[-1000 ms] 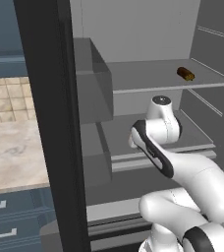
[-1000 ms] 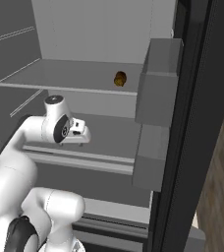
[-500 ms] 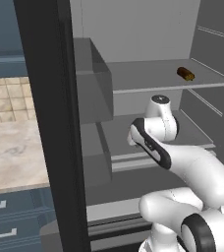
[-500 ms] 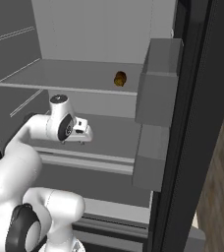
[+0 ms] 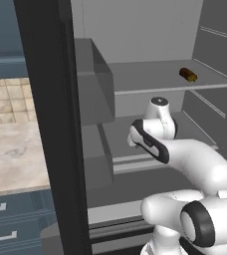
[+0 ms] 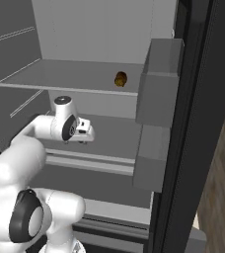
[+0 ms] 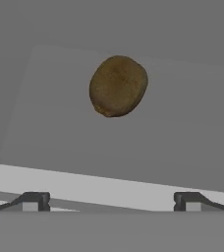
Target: Open the fridge, remove the kiwi, sweet potato, and chicken drumstick, and place them on any counter.
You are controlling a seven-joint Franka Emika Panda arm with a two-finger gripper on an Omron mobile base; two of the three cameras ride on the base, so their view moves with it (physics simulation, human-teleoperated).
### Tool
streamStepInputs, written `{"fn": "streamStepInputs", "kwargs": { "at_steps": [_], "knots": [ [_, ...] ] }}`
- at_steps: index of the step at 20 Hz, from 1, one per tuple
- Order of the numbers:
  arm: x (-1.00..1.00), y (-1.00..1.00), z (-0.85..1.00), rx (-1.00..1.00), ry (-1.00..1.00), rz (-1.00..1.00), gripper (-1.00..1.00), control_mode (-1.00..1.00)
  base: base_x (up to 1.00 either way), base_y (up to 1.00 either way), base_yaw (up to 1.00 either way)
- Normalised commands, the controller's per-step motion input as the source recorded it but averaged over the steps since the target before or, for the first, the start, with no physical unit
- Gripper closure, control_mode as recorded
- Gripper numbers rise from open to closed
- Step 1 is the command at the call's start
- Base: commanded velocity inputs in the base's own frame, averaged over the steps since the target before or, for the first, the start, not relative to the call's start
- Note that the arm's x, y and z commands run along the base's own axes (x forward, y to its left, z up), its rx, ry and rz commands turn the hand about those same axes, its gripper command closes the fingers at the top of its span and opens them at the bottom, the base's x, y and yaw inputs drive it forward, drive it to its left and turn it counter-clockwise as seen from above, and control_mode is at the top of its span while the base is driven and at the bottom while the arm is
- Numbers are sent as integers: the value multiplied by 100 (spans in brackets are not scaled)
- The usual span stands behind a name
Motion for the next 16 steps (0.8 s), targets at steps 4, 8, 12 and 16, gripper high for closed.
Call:
{"fn": "streamStepInputs", "kwargs": {
  "at_steps": [4, 8, 12, 16],
  "knots": [
    [18, 2, -6, 0, 0, 0, -100, -100, 0, 0, 0],
    [16, 1, -2, 0, 0, 0, -100, -100, 0, 0, 0],
    [18, 0, -2, 0, 0, 0, -100, -100, 0, 0, 0],
    [18, 2, -9, 0, 0, 0, -100, -100, 0, 0, 0]
  ]
}}
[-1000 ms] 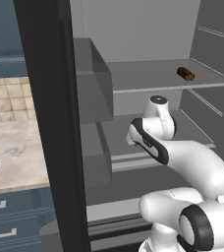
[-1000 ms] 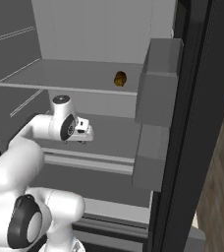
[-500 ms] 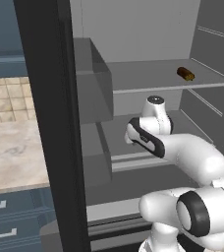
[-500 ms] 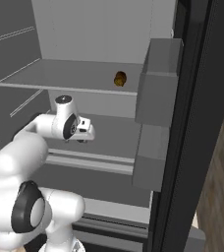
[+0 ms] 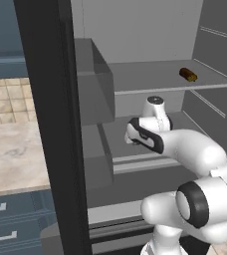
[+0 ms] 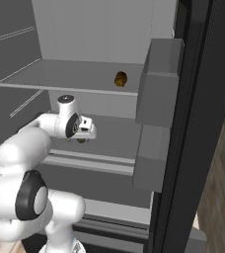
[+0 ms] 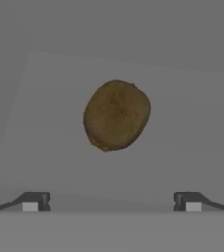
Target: Open the fridge, remove the kiwi, sweet potato, and chicken drumstick, and place them on any counter.
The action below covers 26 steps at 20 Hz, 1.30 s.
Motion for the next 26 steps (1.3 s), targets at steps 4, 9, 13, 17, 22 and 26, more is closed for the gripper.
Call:
{"fn": "streamStepInputs", "kwargs": {
  "at_steps": [4, 9, 13, 17, 22, 26],
  "knots": [
    [16, 4, -13, 0, 0, 0, -100, -100, 0, 0, 0],
    [13, 4, -12, 0, 0, 0, -100, -100, 0, 0, 0],
    [15, 0, -13, 0, 0, 0, -100, -100, 0, 0, 0],
    [19, 0, -11, 0, 0, 0, -100, -100, 0, 0, 0],
    [18, 0, -12, 0, 0, 0, -100, -100, 0, 0, 0],
    [18, 0, -9, 0, 0, 0, -100, -100, 0, 0, 0]
  ]
}}
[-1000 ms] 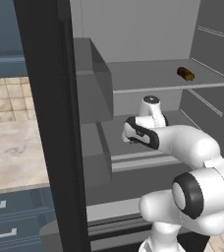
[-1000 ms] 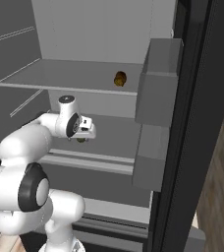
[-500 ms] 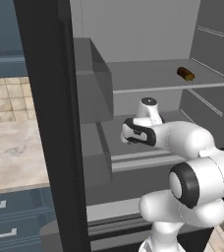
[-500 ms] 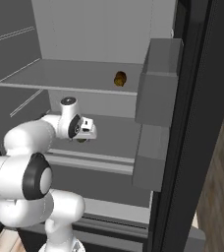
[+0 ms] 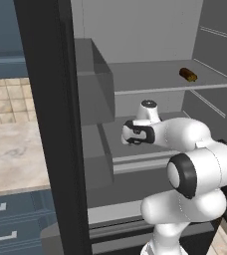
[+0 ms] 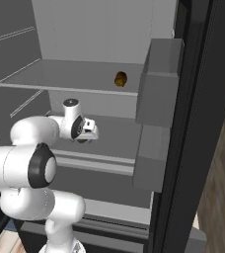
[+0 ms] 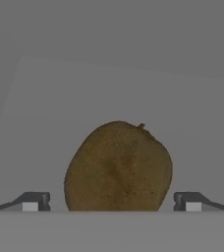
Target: Open the fridge, remove the kiwi, sweet potato, and chicken drumstick, and place them on any counter.
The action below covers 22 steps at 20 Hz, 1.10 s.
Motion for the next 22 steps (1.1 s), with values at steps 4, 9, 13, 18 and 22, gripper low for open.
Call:
{"fn": "streamStepInputs", "kwargs": {
  "at_steps": [4, 9, 13, 18, 22],
  "knots": [
    [16, 0, -9, 0, 0, 0, -100, -100, 0, 0, 0],
    [8, 0, -10, 0, 0, -1, -100, -100, 0, 0, 0],
    [0, 0, -10, 0, 4, 0, -100, -100, 0, 0, 0],
    [0, 0, -7, 0, 3, 0, 100, -100, 0, 0, 0],
    [0, 0, 0, 0, 0, 0, 100, -100, 0, 0, 0]
  ]
}}
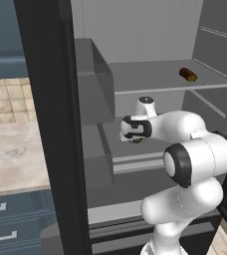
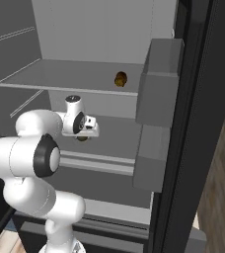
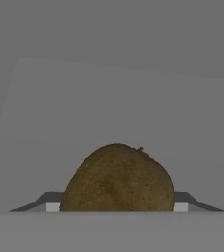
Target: Open the fridge, remove the kiwi, sweet potato, and chicken drumstick, and place them on any counter.
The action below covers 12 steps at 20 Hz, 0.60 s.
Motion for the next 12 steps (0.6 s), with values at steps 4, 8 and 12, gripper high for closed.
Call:
{"fn": "streamStepInputs", "kwargs": {
  "at_steps": [4, 8, 12],
  "knots": [
    [0, 0, 0, 0, 0, 0, 100, -100, 0, 0, 0],
    [-13, 0, 0, 0, 1, 0, 100, -100, 0, 0, 0],
    [-62, -3, 0, 0, -2, 0, 100, -100, 0, 0, 0]
  ]
}}
